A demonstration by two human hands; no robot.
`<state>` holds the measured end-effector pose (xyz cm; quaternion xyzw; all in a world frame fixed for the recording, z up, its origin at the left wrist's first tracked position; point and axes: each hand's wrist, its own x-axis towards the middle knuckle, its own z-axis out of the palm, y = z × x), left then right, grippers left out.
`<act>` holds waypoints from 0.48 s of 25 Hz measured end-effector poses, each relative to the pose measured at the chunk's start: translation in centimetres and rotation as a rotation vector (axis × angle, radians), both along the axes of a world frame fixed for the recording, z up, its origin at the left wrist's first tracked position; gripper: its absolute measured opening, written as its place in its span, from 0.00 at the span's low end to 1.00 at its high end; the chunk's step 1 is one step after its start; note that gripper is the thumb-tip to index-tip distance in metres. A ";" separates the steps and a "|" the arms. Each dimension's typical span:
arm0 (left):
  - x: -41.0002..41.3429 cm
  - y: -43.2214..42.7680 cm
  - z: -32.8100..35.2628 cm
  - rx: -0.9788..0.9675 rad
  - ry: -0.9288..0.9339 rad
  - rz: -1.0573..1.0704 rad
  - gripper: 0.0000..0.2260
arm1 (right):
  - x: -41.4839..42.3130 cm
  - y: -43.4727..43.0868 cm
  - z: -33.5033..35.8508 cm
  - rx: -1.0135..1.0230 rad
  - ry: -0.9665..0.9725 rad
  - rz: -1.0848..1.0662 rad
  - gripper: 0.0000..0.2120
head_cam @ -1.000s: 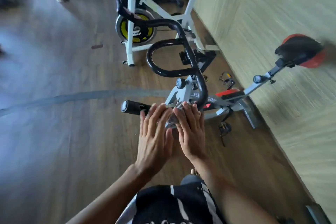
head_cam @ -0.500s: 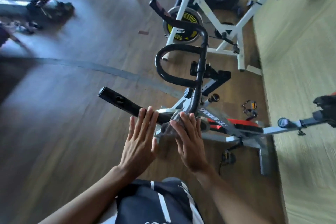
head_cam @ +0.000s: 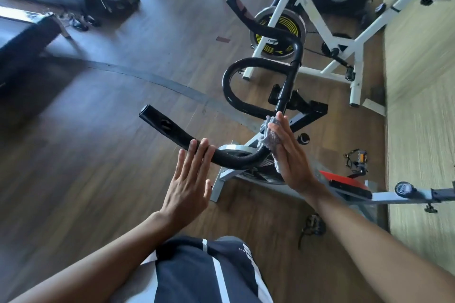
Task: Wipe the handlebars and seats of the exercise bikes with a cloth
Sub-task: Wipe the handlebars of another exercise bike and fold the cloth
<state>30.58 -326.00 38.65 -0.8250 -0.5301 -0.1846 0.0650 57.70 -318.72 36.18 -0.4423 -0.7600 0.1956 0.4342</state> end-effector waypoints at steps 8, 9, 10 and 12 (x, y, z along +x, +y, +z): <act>0.3 0.0 -0.3 0.020 -0.015 0.013 0.41 | -1.8 -2.0 1.7 -0.254 0.182 -0.069 0.22; 0.3 -0.1 -0.3 0.003 -0.016 0.017 0.41 | -1.9 -1.8 2.1 -0.293 0.199 -0.095 0.22; 0.4 -0.1 -0.2 -0.017 -0.019 0.019 0.41 | -1.9 -1.7 2.5 -0.314 0.207 -0.126 0.22; 0.3 -0.1 0.5 -0.060 -0.031 0.014 0.41 | -2.2 -1.8 3.1 -0.301 0.197 -0.187 0.21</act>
